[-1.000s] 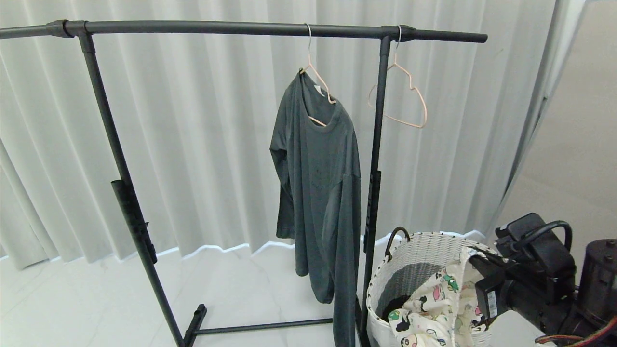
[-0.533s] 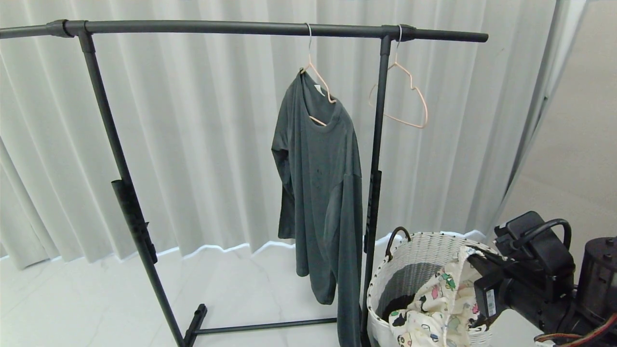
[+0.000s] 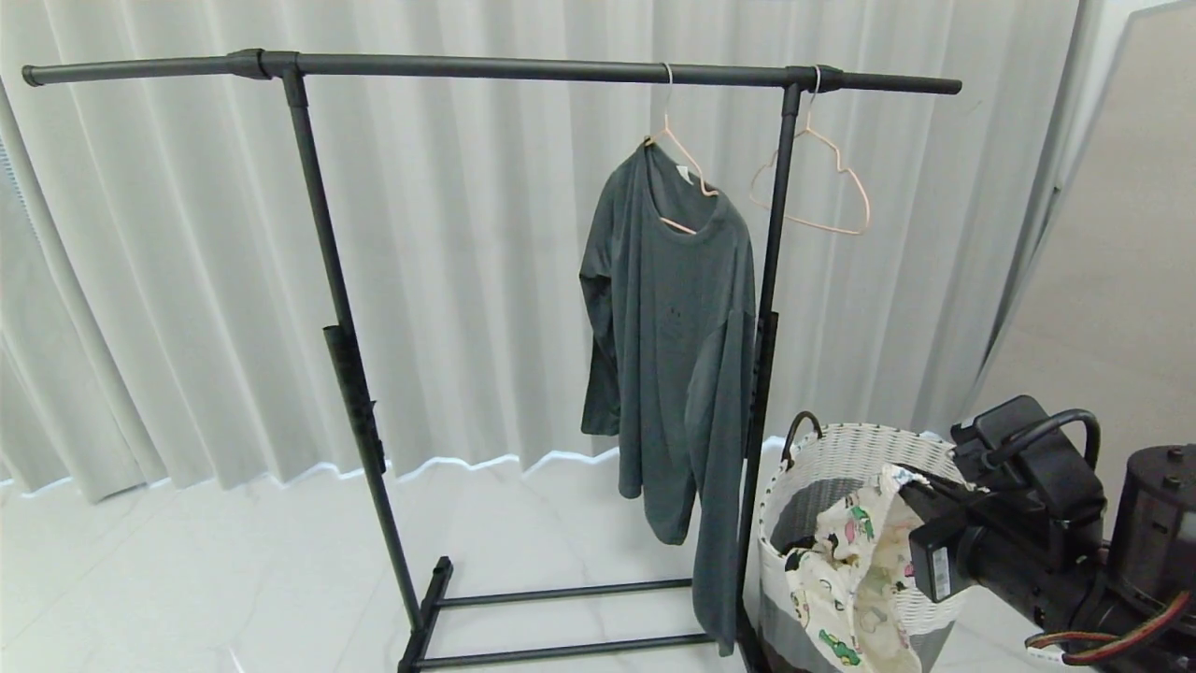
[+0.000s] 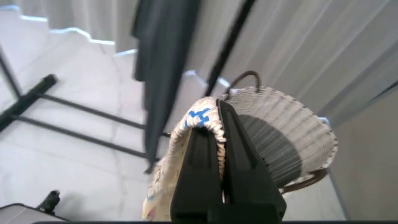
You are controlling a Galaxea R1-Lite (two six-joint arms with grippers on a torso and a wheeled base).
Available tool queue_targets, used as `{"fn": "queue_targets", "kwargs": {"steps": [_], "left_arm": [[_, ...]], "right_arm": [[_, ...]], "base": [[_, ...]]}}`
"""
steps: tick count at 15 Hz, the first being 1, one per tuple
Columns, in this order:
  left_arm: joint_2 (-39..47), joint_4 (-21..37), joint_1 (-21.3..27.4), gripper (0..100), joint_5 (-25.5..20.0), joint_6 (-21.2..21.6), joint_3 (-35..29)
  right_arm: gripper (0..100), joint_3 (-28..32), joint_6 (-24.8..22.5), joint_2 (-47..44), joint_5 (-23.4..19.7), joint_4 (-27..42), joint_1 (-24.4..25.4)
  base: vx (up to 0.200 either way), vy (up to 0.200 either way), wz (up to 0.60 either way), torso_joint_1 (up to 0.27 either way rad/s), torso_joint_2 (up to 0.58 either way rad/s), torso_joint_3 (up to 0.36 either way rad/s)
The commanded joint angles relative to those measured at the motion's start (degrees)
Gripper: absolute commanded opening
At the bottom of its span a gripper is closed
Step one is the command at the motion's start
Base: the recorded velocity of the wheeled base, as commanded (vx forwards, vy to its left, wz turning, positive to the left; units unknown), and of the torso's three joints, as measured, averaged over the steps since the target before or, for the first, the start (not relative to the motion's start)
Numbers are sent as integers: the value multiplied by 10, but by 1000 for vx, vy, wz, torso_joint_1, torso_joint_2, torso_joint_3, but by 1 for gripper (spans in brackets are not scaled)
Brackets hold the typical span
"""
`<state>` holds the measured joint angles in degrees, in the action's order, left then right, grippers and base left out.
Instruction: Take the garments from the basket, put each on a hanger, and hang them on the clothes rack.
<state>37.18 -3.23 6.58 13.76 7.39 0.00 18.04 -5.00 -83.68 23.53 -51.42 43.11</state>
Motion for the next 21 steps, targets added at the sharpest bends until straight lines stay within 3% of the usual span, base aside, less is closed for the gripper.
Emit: {"fn": "queue_targets", "kwargs": {"steps": [1,6,14,18,21], "left_arm": [[0,0,0,100,0,0,0],[0,0,0,100,0,0,0],[-14,0,5,100,-3,1,0],[-70,-2,64,100,-27,25,-5],[-55,-2,88,100,-83,39,-111]], "right_arm": [[0,2,0,-4,0,0,0],[0,36,0,-22,-1,0,1],[0,97,-4,-21,-1,1,16],[0,165,-12,-26,-1,4,55],[0,228,-12,-58,-2,4,57]], "base": [[-200,200,0,2,-2,2],[-40,200,0,0,1,4],[0,0,0,0,0,0],[0,0,0,0,0,0],[0,0,0,0,0,0]]}}
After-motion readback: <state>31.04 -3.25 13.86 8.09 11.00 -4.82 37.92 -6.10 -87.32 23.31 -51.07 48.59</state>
